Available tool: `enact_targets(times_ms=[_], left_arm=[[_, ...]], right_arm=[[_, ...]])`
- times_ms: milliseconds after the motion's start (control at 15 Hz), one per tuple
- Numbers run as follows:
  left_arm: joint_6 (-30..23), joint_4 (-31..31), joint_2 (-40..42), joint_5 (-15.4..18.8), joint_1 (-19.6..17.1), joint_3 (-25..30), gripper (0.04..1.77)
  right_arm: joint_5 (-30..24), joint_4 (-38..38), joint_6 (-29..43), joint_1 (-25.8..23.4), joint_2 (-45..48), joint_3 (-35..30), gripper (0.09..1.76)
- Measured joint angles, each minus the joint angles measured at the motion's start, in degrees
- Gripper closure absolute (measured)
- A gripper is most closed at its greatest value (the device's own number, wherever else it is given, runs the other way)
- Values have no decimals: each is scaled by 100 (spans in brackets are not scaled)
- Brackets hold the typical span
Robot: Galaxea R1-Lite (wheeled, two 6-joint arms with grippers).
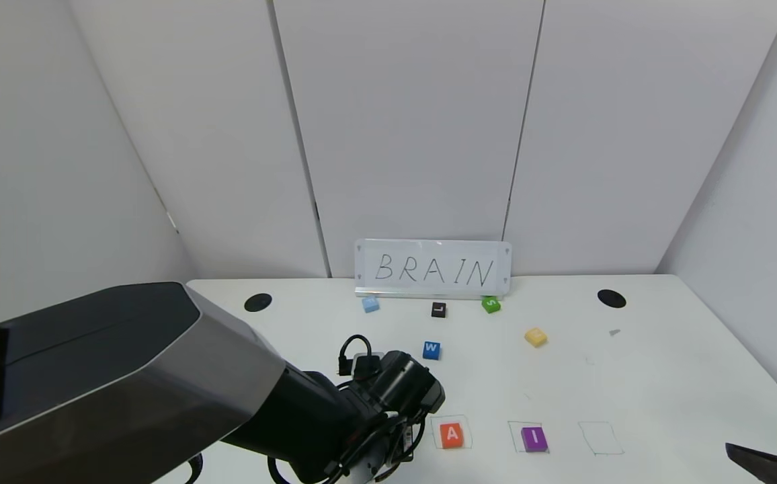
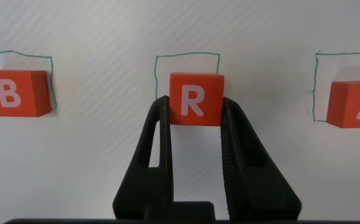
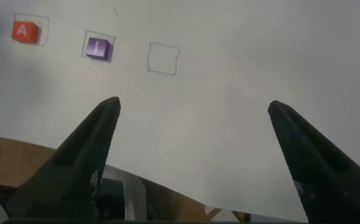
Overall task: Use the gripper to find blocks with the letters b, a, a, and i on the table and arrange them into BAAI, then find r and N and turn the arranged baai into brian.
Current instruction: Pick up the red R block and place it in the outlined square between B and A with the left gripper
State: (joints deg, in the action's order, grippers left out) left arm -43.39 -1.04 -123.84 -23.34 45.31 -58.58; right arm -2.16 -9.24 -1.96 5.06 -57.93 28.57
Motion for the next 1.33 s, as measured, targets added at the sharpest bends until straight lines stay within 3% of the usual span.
enact_targets(times_ms=[867,1133,1333], left_arm=[[-10,-20,-149,4,-4,4,130],[-10,-22,-173,2,-4,23,85],[-10,-24,-171,0,-4,9,61]], right_arm=[[-2,-6,-2,1,0,0,14],[-2,-4,-2,1,0,-9,14],[-2,-1,-4,1,0,-11,14]])
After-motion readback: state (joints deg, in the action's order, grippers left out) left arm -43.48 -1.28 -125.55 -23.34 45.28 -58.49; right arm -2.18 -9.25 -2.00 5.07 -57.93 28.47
